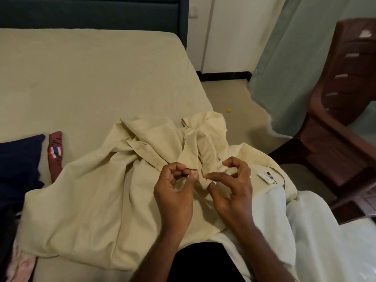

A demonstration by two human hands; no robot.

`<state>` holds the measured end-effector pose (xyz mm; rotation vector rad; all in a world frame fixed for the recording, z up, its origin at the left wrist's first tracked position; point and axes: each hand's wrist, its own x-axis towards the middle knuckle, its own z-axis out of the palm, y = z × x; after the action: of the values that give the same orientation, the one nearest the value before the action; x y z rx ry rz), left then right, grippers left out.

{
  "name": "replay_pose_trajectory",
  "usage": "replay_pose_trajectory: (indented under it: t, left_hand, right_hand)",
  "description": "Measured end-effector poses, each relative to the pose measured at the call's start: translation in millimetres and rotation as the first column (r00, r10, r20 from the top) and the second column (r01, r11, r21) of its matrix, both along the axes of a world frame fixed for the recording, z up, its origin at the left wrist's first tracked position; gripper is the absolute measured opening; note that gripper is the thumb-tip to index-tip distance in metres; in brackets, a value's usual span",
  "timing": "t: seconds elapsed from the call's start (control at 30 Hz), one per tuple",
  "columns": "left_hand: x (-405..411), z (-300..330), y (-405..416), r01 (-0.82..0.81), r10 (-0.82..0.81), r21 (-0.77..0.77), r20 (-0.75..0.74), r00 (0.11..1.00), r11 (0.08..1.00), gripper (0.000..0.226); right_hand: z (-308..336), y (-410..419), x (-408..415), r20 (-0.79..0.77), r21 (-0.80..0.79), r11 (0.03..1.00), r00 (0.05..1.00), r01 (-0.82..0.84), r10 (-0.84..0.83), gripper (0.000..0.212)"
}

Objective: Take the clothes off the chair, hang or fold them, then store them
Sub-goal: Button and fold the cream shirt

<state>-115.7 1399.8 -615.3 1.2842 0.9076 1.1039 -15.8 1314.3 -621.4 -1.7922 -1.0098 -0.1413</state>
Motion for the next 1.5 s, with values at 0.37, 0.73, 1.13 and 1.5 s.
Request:
replay_pose_trajectory:
  t: [0.37, 0.73, 1.13, 1.5]
  left_hand:
    - [9.0, 20.3, -5.6, 0.284, -0.225, -0.254, 0.239, 0.945, 0.925, 0.016]
    - [12.2, 27.0, -4.8, 0.450, -0.418, -0.253, 0.172, 0.892, 0.856, 0.015]
    - [14.4, 18.9, 6.7, 0.402, -0.414, -0.296, 0.027, 0.910, 0.866, 0.014]
    - [13.8, 1.6, 9.9, 0.296, -0.258, 0.100, -0.281, 0.924, 0.950, 0.016]
  right_hand:
    - [-6.2, -5.5, 5.1, -0.017, 0.266, 0.955, 0.989, -0.134, 0.144, 0.011]
    - [-9.5, -8.1, 11.1, -0.156, 0.212, 0.972, 0.978, -0.103, 0.138, 0.017]
    - [-7.8, -5.5, 11.2, -0.071, 0.170, 0.981, 0.992, -0.088, 0.101, 0.010]
    - [-7.3, -0.3, 11.0, 0.001, 0.049, 0.991, 0.993, -0.122, 0.122, 0.005]
